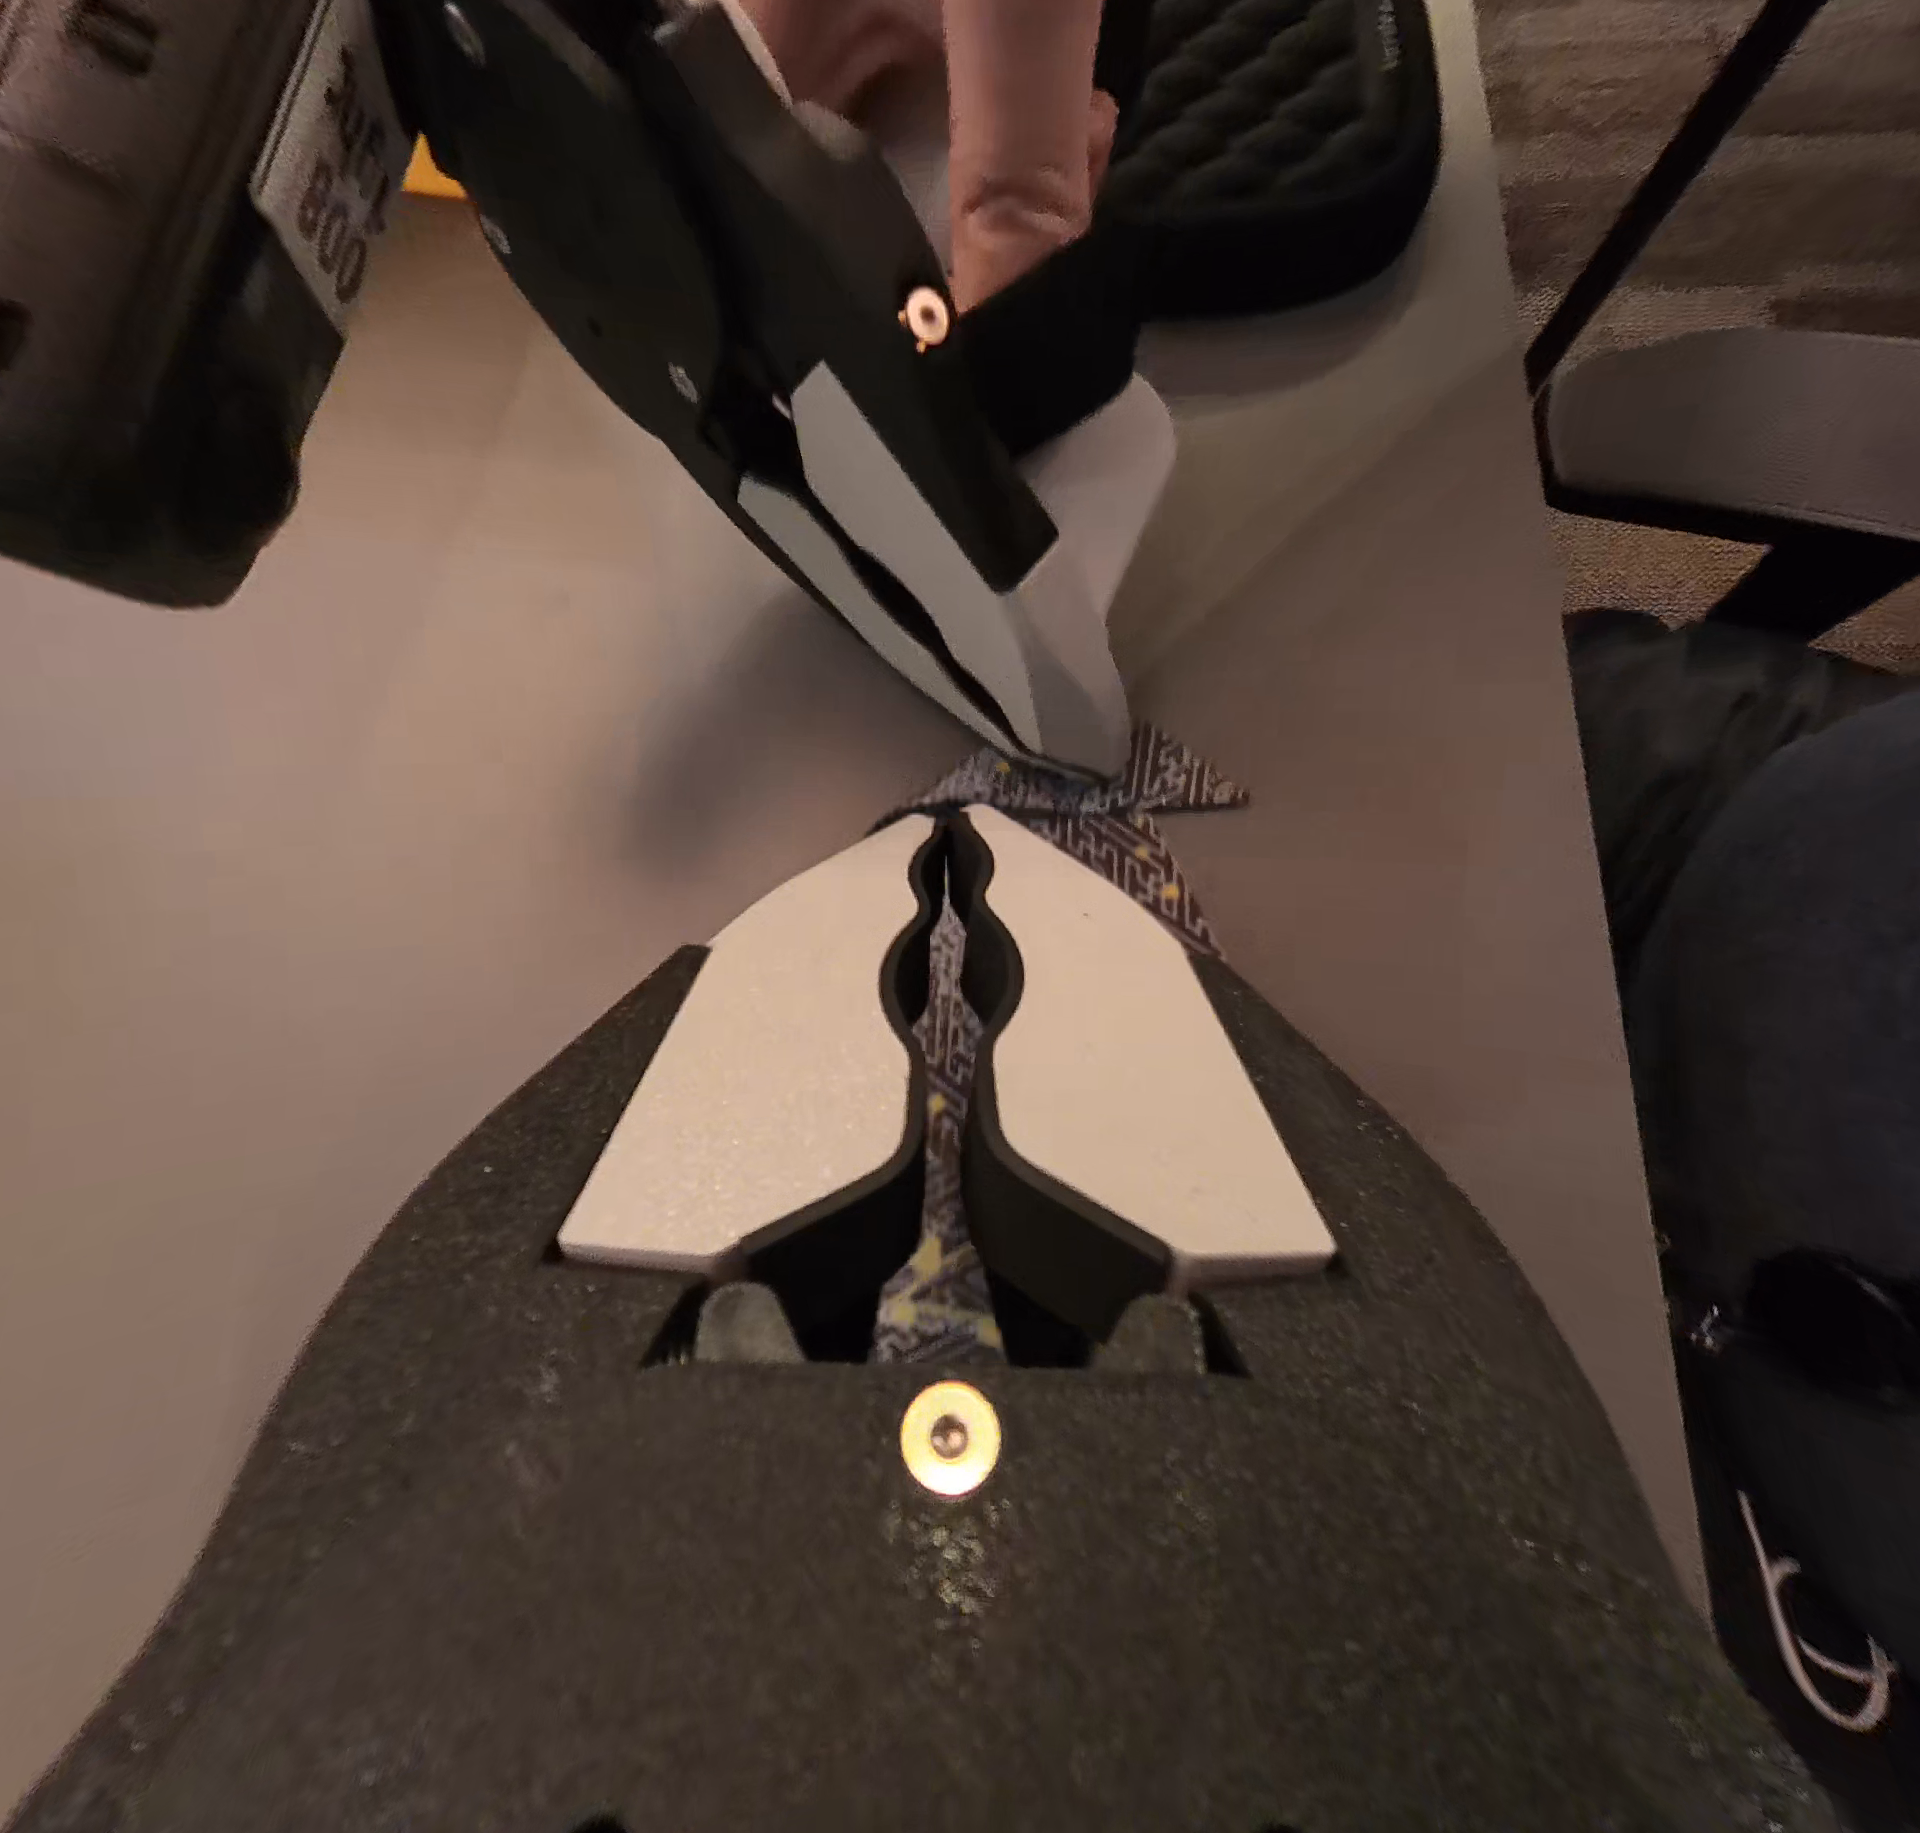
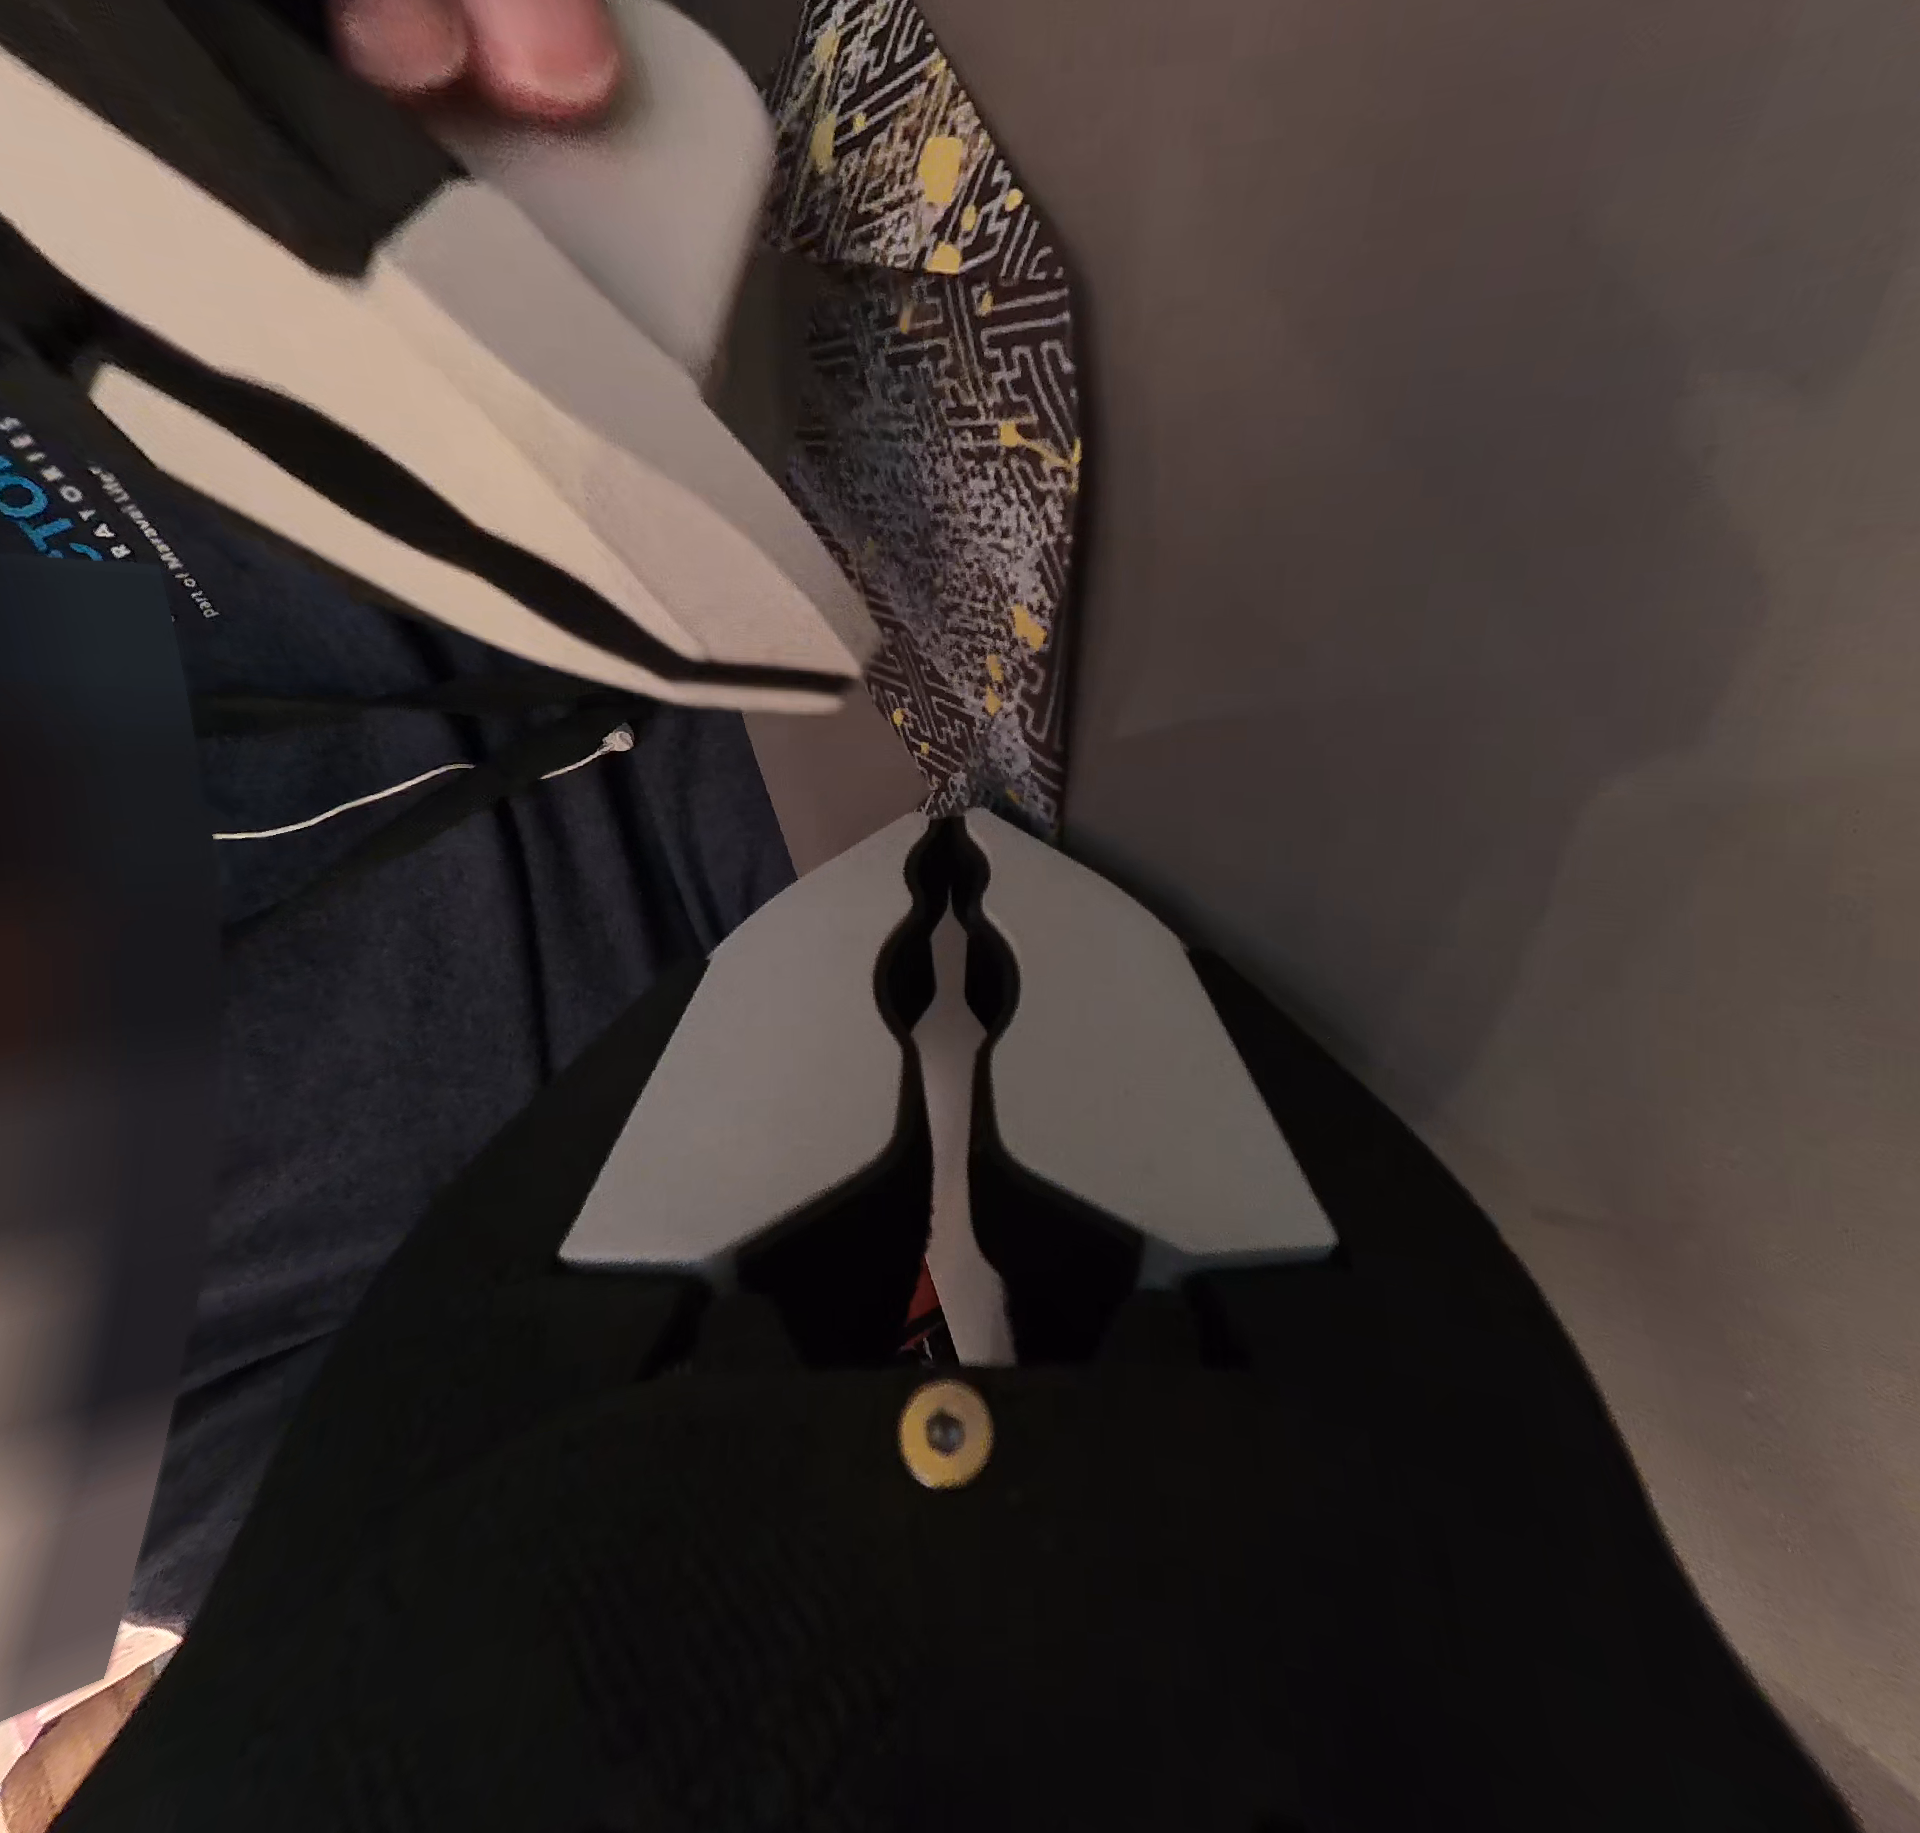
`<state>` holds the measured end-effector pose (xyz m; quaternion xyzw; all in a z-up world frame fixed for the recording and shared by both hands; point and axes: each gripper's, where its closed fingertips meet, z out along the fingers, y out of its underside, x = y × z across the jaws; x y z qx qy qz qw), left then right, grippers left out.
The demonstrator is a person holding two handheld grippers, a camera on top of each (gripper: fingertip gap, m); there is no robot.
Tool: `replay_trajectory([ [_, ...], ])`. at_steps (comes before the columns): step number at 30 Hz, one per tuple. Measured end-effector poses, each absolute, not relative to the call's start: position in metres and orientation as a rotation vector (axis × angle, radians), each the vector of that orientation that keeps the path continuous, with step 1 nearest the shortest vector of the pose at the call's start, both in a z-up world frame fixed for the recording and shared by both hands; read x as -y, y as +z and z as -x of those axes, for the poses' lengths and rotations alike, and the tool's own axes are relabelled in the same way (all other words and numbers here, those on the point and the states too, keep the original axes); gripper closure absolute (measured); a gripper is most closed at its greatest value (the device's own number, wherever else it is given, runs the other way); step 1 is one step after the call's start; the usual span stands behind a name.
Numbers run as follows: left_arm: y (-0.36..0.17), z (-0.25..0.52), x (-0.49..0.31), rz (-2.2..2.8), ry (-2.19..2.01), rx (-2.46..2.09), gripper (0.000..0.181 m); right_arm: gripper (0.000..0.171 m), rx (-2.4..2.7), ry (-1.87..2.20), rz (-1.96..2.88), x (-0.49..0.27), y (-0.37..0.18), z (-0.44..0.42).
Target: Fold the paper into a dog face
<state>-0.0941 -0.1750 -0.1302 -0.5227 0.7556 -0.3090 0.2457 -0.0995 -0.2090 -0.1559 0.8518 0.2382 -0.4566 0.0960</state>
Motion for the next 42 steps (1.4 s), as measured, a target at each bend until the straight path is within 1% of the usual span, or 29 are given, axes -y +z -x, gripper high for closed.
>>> replay_trajectory([
  [1, -0.132, 0.089, 0.175, 1.442, -0.833, -2.055, 0.181, 0.169, -0.709, -1.350, -2.524, 0.209, -0.156, 0.099],
  [7, -0.133, 0.076, 0.187, 1.566, -0.976, -2.023, 0.181, 0.169, -0.712, -1.341, -2.525, 0.209, -0.156, 0.100],
  [15, -0.153, 0.076, 0.182, 1.556, -0.819, -2.102, 0.181, 0.169, -0.708, -1.338, -2.532, 0.209, -0.156, 0.100],
  [23, -0.159, 0.075, 0.179, 1.470, -0.672, -2.141, 0.181, 0.169, -0.697, -1.351, -2.537, 0.209, -0.156, 0.100],
  [36, -0.159, 0.075, 0.179, 1.377, -0.589, -2.137, 0.180, 0.170, -0.493, -1.427, -2.545, 0.206, -0.154, 0.101],
  [42, -0.159, 0.075, 0.179, 1.368, -0.617, -2.092, 0.180, 0.169, -0.419, -1.447, -2.574, 0.206, -0.154, 0.102],
])
